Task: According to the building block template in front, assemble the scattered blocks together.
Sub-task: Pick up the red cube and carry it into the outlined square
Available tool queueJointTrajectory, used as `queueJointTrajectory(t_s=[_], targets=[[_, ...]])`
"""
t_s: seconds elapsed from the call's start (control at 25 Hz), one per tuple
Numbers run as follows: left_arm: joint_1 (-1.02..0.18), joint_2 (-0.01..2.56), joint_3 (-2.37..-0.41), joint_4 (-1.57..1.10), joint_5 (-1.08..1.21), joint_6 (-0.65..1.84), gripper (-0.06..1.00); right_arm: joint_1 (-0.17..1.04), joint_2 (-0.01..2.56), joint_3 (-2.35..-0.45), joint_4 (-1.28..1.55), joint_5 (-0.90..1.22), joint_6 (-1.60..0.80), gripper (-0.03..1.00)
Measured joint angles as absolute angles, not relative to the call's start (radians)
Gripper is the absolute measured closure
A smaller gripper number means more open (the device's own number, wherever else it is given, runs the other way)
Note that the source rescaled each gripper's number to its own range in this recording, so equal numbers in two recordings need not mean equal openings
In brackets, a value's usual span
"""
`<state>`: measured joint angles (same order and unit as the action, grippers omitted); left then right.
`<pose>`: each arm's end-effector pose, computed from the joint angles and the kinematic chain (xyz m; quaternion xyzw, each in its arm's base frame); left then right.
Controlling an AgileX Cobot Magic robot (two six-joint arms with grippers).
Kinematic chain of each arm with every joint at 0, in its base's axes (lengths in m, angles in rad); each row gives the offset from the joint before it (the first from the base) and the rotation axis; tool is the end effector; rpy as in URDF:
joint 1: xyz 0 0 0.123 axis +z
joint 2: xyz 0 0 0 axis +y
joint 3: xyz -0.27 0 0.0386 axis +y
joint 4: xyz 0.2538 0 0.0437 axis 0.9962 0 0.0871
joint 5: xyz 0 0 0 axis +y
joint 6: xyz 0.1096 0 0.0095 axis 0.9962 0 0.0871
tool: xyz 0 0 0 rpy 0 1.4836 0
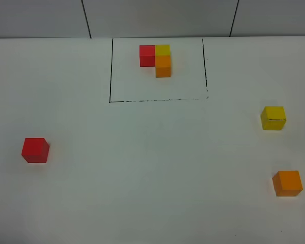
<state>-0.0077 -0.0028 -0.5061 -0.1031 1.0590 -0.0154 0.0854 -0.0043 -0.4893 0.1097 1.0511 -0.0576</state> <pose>0.0283 -0.0101 0.2739 -0.0011 0.8493 -0.0575 0.5247 0.0293 0.0130 0.2697 -0.0625 0.8488 0.0620 0.5213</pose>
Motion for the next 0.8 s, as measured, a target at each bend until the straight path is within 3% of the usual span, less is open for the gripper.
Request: queueJointTrajectory(t_s=[0.8], targets=[[-0.008, -0.003, -0.506, -0.103, 1.059, -0.015, 0.19, 0.085, -0.004, -0.489, 0.11, 1.051, -0.058, 0.13]])
